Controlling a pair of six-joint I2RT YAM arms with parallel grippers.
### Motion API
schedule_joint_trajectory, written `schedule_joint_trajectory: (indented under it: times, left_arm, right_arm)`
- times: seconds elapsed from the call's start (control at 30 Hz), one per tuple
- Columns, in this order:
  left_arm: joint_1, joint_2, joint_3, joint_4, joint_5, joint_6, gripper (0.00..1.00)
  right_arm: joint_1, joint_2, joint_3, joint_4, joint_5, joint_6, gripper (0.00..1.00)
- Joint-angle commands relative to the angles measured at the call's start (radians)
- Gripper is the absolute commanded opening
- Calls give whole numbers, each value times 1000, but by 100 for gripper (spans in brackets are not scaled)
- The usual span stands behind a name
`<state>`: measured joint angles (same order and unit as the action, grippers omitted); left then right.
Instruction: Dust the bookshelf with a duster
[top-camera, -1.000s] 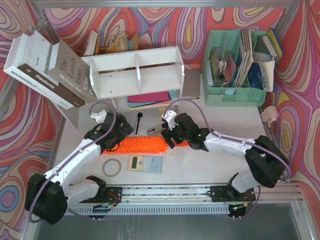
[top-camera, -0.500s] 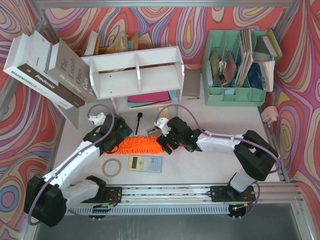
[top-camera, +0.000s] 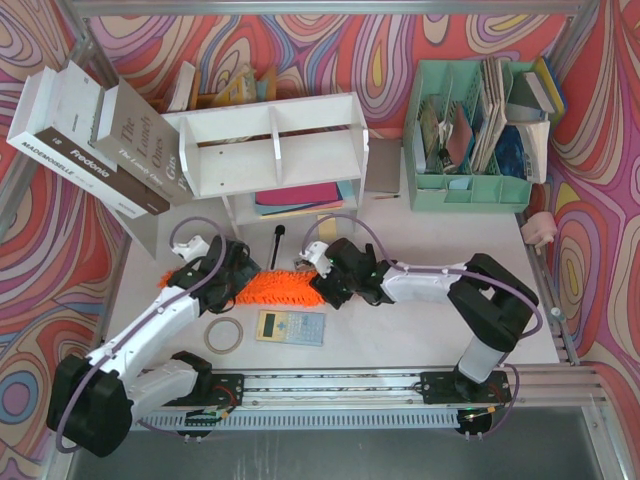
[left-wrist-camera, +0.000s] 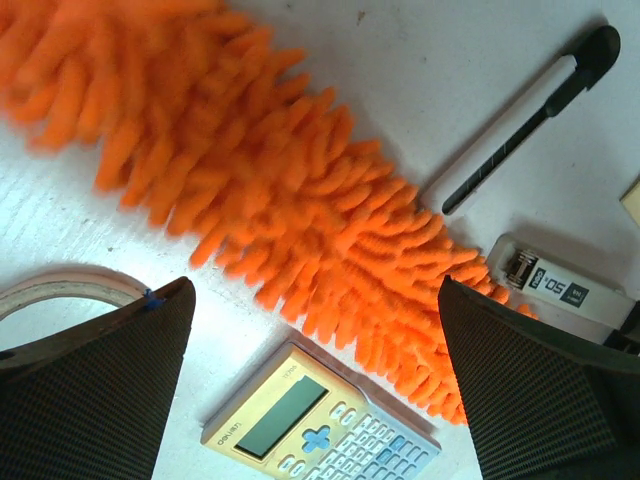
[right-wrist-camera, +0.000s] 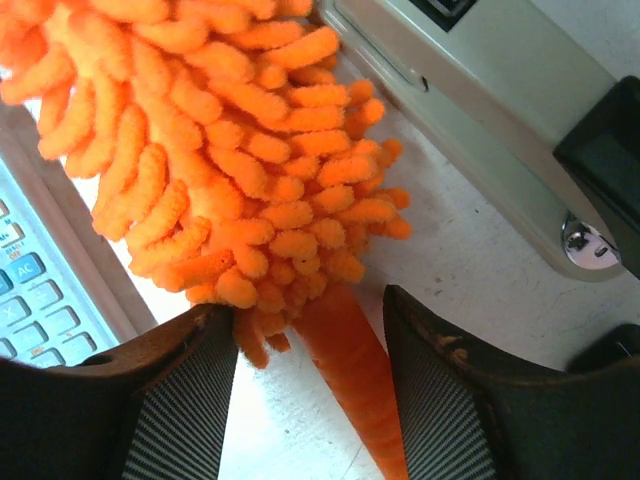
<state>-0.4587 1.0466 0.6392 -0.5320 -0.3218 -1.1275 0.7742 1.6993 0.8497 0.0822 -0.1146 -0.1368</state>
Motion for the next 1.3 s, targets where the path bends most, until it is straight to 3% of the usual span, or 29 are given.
schedule_joint_trajectory:
  times: [0.0,0.73,0.9,1.13,1.27]
  left_arm:
    - [17,-18,-19,-74,-44,-70,98]
    - [34,-235,-77,-100,-204,-178,98]
    - [42,-267,-130,-28,-217,-222,98]
    - [48,-252,-226,230,-180,-223,98]
    - [49,-209,-221,266,-157,-213,98]
  right_arm:
    - [28,35,23,16,82,-45,51]
    - [163,-39,78,-36,161,-108,0]
    - [192,-68,93,-51,171,-109,0]
    - [218,-113,127,-80,144,-92,0]
    - [229,-115,146,-88,135,-82,0]
